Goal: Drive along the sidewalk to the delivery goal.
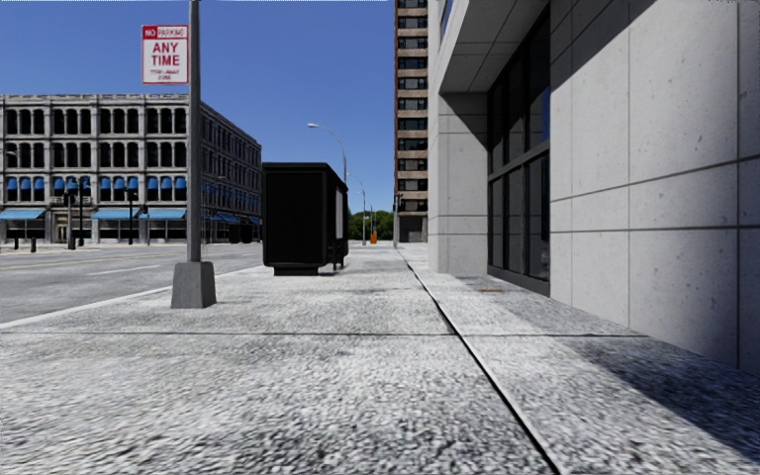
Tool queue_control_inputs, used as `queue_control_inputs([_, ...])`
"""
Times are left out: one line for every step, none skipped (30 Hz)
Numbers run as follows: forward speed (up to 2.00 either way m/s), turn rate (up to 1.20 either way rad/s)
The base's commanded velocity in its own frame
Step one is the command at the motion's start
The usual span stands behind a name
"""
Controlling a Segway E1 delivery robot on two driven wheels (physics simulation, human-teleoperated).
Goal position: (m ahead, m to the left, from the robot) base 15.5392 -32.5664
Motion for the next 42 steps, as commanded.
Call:
queue_control_inputs([2.0, 0.0])
queue_control_inputs([2.0, 0.0])
queue_control_inputs([2.0, 0.0])
queue_control_inputs([2.0, 0.0])
queue_control_inputs([2.0, 0.0])
queue_control_inputs([2.0, 0.0])
queue_control_inputs([2.0, 0.0])
queue_control_inputs([2.0, 0.0])
queue_control_inputs([2.0, 0.0])
queue_control_inputs([2.0, 0.0])
queue_control_inputs([2.0, 0.0])
queue_control_inputs([2.0, 0.0])
queue_control_inputs([2.0, 0.0])
queue_control_inputs([2.0, 0.0])
queue_control_inputs([2.0, 0.0])
queue_control_inputs([2.0, 0.0])
queue_control_inputs([2.0, 0.0])
queue_control_inputs([2.0, 0.0])
queue_control_inputs([2.0, 0.0])
queue_control_inputs([2.0, 0.0])
queue_control_inputs([2.0, 0.0])
queue_control_inputs([2.0, 0.0])
queue_control_inputs([2.0, 0.0])
queue_control_inputs([2.0, 0.0])
queue_control_inputs([2.0, 0.0])
queue_control_inputs([2.0, 0.0])
queue_control_inputs([2.0, 0.0])
queue_control_inputs([2.0, 0.0])
queue_control_inputs([2.0, 0.0])
queue_control_inputs([2.0, 0.0])
queue_control_inputs([2.0, 0.0])
queue_control_inputs([2.0, 0.0])
queue_control_inputs([2.0, 0.0])
queue_control_inputs([2.0, 0.0])
queue_control_inputs([2.0, 0.0])
queue_control_inputs([2.0, 0.0])
queue_control_inputs([2.0, 0.0])
queue_control_inputs([2.0, 0.0])
queue_control_inputs([2.0, 0.0])
queue_control_inputs([2.0, 0.0])
queue_control_inputs([2.0, 0.0])
queue_control_inputs([2.0, 0.0])
